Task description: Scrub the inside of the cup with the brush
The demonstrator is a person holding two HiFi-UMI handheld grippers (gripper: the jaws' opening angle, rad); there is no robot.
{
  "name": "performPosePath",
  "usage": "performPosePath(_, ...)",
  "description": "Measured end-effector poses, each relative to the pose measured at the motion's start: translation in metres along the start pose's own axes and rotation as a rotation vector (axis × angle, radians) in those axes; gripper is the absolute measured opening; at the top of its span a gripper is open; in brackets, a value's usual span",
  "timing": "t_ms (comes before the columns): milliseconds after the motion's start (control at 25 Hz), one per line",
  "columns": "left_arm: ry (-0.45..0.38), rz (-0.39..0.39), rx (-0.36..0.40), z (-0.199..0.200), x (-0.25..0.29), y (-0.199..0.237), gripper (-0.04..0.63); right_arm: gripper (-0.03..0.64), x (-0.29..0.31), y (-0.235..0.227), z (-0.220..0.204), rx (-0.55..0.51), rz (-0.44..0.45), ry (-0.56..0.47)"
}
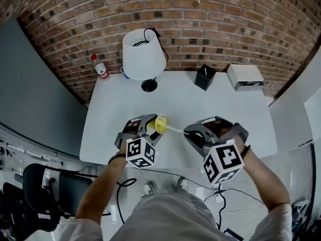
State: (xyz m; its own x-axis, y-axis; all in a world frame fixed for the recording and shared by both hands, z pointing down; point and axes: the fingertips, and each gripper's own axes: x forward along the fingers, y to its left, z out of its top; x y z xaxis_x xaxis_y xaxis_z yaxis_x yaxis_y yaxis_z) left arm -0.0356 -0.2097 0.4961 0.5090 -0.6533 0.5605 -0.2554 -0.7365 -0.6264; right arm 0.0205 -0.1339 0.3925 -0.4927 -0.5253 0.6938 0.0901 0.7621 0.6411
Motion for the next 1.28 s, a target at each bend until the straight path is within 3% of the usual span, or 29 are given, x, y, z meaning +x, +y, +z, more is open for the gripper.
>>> performPosePath(200,0.012,0.022,0.0,-0.005,-0.002,0.001,0.287,0.029,0.004,-0.001,0.001,0.106,0.021,-0.028)
performPosePath(1280,0.02,0.131,0.029,-0.002,-0.007,0.012,0.286,0.032,0.013,-0.016,-0.025,1.08,0.216,-0.155)
